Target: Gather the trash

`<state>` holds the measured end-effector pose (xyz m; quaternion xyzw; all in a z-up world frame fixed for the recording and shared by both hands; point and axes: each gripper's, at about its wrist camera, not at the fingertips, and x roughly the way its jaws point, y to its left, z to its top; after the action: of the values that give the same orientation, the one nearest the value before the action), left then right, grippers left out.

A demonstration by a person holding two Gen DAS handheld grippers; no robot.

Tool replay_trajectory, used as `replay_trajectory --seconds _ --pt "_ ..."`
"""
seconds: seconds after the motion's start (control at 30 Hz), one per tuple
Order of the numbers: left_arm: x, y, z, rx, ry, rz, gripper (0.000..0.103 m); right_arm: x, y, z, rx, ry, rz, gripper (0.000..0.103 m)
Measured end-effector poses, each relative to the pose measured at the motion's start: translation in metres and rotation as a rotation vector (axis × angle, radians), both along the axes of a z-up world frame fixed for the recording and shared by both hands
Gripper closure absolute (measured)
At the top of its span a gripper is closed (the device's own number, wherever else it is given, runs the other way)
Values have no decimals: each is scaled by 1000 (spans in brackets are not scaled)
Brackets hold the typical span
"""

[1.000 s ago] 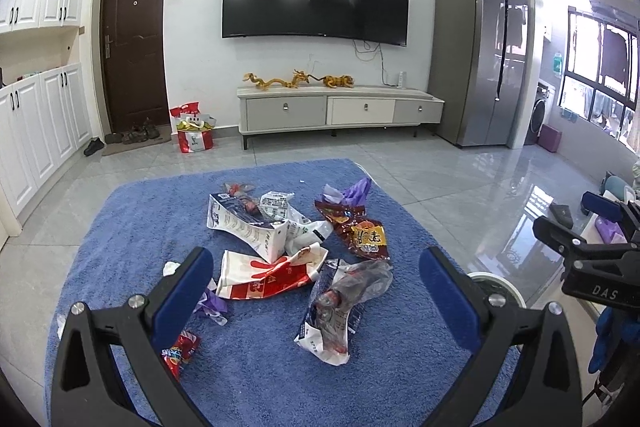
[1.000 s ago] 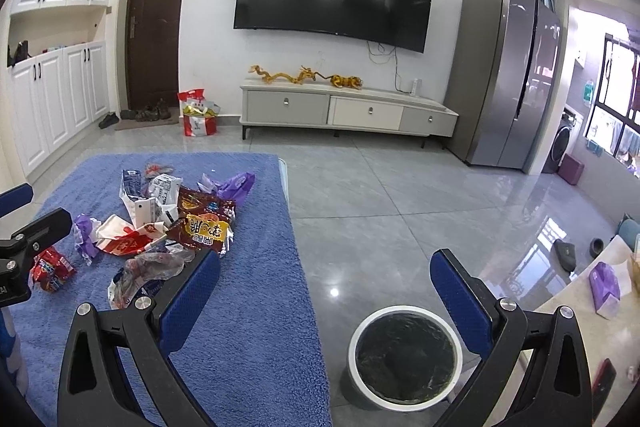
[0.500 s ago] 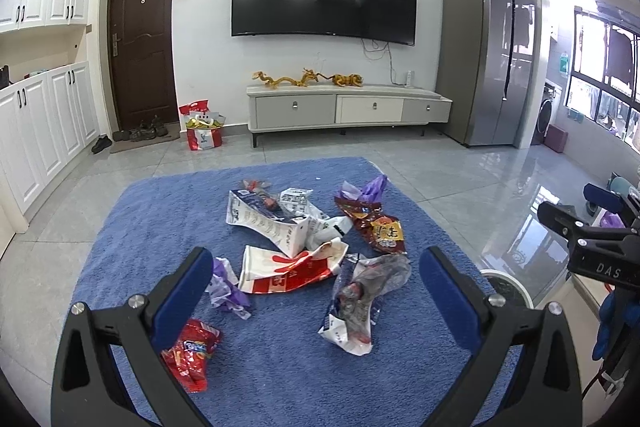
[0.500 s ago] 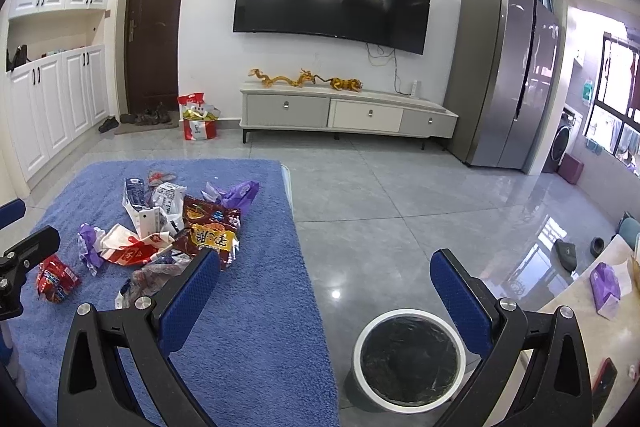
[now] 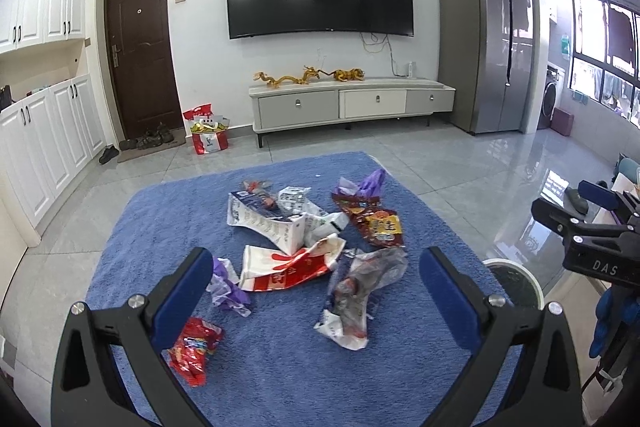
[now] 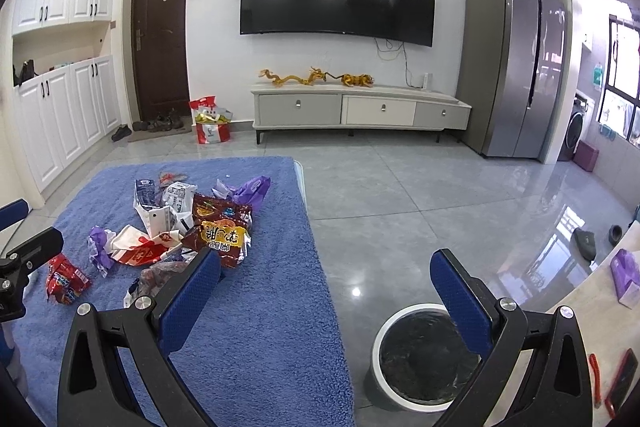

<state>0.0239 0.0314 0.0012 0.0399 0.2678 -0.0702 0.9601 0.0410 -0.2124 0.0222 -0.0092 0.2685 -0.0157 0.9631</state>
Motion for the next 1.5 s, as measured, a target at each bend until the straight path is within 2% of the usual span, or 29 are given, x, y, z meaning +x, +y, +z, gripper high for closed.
replay_trajectory --seconds 0.3,0.5,0.67,0.77,0.9,1.0,1.13,1.3,1.5 --pt "-10 -30 3 21 7 -33 0 -12 -37 -9 70 -7 -26 1" --pt "-6 -11 1 10 19 21 0 -13 -47 -19 93 23 -38 3" --pt "0 39 -12 -15 50 131 0 -5 -34 -24 83 58 5 6" --pt "2 81 -25 -20 74 226 0 2 -21 -28 96 88 60 12" --pt "5 138 -46 -44 123 345 0 21 4 -39 130 157 142 20" --pt "6 174 -61 -51 155 428 0 41 27 -50 194 226 223 25" --pt "12 218 -79 -72 186 515 0 64 57 -63 228 300 295 36" --pt "19 249 -94 -92 208 556 1 83 92 -69 175 327 354 43" --pt "27 265 -109 -111 244 547 10 95 122 -71 242 402 482 62"
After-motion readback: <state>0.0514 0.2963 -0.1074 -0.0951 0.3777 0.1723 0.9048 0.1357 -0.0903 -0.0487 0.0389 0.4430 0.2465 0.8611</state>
